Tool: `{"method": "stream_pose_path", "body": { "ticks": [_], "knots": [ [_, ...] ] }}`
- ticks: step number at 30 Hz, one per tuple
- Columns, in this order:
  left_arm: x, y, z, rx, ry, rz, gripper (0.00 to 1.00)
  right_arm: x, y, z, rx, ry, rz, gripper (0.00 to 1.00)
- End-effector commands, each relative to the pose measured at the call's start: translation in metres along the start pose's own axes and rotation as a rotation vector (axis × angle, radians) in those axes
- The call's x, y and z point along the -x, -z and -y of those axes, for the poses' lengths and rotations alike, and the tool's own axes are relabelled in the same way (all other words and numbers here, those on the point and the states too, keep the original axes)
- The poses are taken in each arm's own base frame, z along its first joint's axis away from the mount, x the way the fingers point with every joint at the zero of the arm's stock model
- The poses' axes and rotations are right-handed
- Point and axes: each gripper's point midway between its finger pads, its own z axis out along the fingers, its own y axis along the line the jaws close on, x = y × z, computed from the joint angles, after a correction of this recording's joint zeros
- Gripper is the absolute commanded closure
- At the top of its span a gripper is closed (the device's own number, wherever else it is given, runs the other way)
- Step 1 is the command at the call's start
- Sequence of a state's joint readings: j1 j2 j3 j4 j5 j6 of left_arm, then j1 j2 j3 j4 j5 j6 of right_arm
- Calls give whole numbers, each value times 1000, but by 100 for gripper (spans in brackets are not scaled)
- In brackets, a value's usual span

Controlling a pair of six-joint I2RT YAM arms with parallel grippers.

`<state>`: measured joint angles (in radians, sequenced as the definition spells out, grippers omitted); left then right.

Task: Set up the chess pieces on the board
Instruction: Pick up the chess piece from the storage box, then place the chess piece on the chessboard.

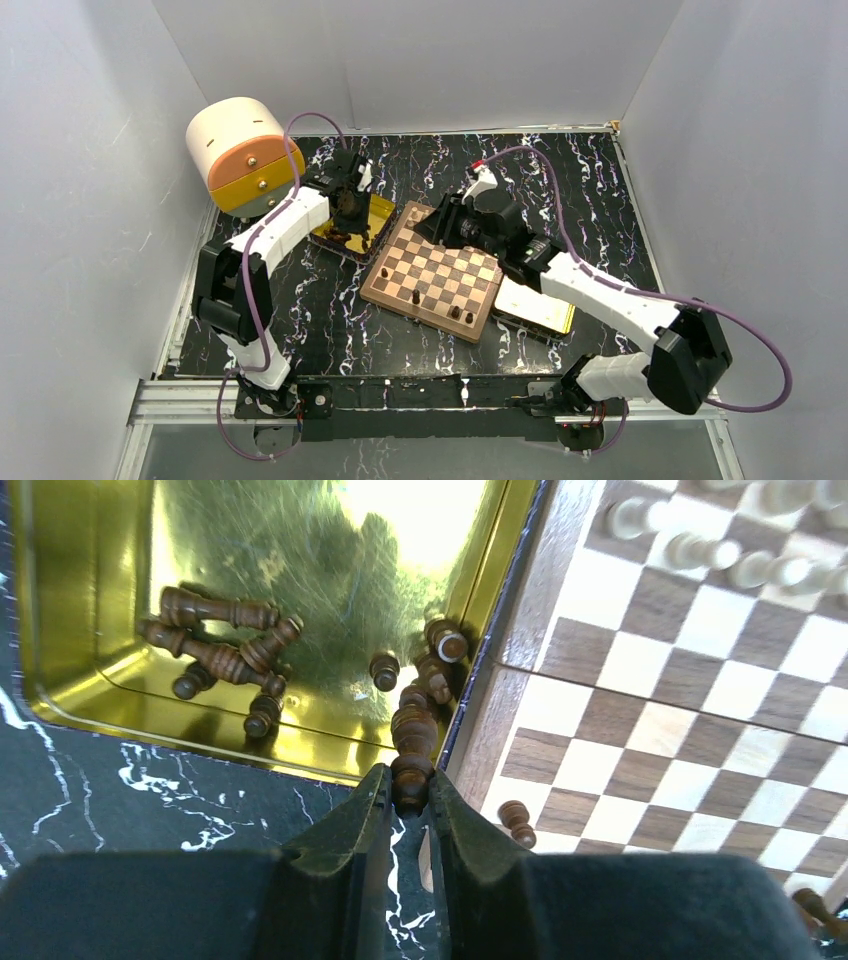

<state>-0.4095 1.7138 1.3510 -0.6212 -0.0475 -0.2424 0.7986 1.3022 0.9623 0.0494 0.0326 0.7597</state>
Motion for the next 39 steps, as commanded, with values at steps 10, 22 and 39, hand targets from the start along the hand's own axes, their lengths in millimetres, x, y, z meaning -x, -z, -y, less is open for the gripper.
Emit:
{"method": "stream_pose_path", "body": {
  "ticks": [10, 22, 39],
  "knots": [
    [7, 60, 23, -124, -54, -1, 95, 29, 51, -9, 19, 57, 132, 33],
    [2, 99, 71, -364, -34, 14, 95, 9, 83, -14, 176, 234, 149, 15],
    [34, 211, 154, -971, 134, 204, 96, 49, 91, -55, 546, -298, 138, 21]
  ]
}}
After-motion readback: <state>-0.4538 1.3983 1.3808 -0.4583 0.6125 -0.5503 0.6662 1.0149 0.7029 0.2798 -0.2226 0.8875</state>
